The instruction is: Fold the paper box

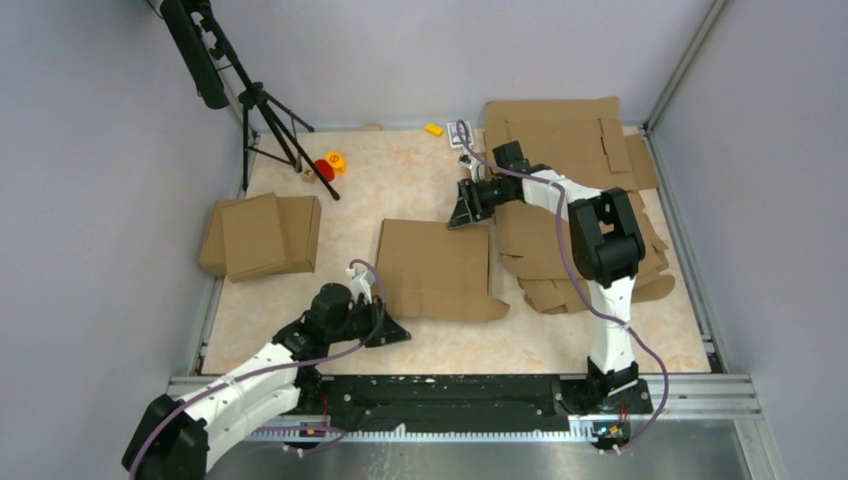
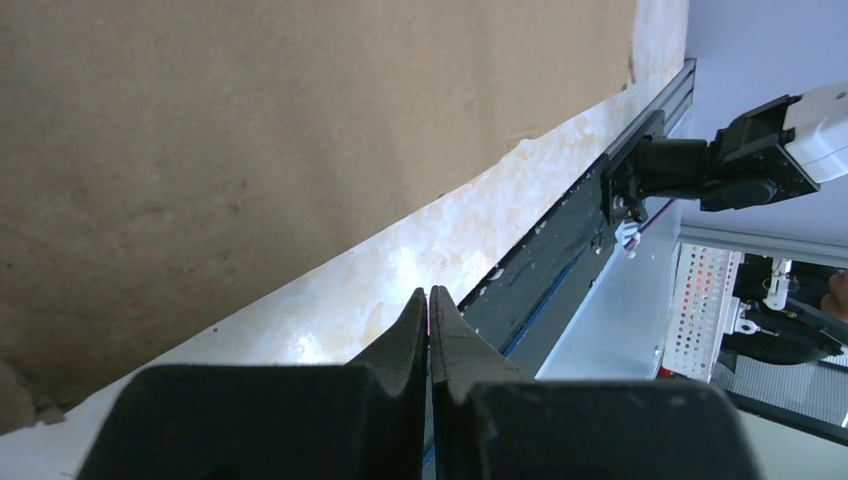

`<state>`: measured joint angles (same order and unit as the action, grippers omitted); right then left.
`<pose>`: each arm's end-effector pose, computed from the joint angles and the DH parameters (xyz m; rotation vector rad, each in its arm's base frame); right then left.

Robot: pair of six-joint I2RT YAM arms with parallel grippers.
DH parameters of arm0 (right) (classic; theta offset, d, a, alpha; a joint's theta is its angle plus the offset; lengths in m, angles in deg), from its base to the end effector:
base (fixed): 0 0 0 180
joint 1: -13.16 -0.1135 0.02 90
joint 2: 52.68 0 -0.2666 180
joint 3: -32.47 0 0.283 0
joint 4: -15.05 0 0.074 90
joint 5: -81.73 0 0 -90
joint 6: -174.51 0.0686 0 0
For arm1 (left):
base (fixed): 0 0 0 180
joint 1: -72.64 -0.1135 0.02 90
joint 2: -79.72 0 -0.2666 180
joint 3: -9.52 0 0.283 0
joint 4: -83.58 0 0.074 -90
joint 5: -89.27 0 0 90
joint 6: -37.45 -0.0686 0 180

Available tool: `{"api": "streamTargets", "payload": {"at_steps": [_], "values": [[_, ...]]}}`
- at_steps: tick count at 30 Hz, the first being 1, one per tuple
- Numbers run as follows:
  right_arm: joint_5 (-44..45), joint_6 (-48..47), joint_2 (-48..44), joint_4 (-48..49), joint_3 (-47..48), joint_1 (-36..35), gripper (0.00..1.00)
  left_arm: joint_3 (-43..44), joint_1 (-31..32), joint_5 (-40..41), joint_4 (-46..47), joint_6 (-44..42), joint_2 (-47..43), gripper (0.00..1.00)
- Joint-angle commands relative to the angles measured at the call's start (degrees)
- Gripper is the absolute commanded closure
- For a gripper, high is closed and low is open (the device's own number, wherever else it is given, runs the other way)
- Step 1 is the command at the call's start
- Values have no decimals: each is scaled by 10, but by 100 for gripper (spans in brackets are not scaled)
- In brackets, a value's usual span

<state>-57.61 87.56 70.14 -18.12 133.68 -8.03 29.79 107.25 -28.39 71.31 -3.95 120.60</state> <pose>0.4437 0.2278 0.1364 -0.7361 2.3539 1.2586 0.1436 -0.1378 0.1152 0.0266 2.3953 -1.2951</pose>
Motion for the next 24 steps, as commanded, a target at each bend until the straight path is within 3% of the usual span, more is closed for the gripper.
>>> {"api": "streamTargets", "payload": {"at_steps": [1,5,11,24], "values": [[-8,-51,1,-25,-1,3,54,-16,1,-10,46,1,22,100],[-36,5,0,22,-34,8,74,-21,1,-36,68,-1,27,100],[-36,39,25,36,-41,21,86,-23,1,-46,43,-17,-12,100],[-82,43,87,14,-2,55,92,-22,1,-51,51,-32,-64,100]]}}
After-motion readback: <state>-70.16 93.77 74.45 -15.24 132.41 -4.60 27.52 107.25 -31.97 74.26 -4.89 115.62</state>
